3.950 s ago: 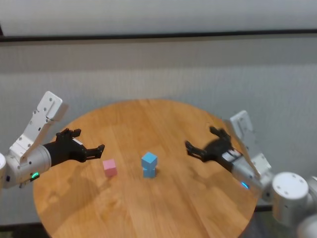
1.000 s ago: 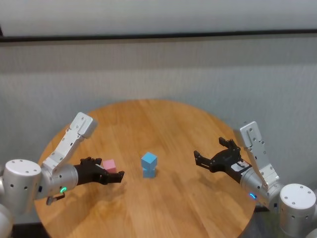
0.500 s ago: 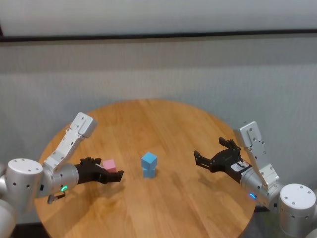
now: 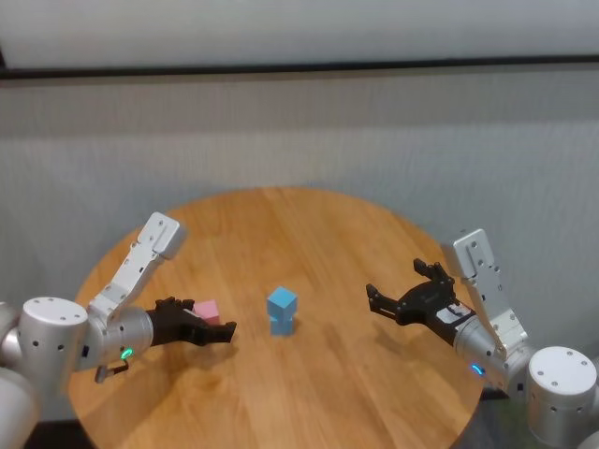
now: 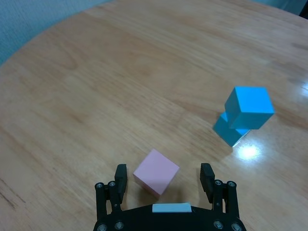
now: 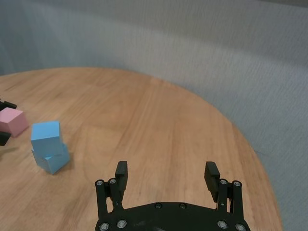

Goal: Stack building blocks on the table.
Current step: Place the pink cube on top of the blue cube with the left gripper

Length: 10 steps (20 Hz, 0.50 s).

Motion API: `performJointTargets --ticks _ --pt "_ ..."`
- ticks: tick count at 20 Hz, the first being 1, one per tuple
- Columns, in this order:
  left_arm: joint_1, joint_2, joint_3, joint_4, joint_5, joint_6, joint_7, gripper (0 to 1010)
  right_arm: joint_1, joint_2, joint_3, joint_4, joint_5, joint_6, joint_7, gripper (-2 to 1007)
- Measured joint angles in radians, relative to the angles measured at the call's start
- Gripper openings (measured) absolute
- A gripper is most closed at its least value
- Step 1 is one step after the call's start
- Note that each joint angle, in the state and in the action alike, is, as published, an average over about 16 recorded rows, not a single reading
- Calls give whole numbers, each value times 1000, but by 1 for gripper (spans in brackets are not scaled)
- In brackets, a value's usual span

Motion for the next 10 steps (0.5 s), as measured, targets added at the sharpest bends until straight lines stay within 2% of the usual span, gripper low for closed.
performJointTargets --ticks 10 --pt "-21 -18 0 44 8 -10 -3 1000 0 0 0 0 0 0 0 1005"
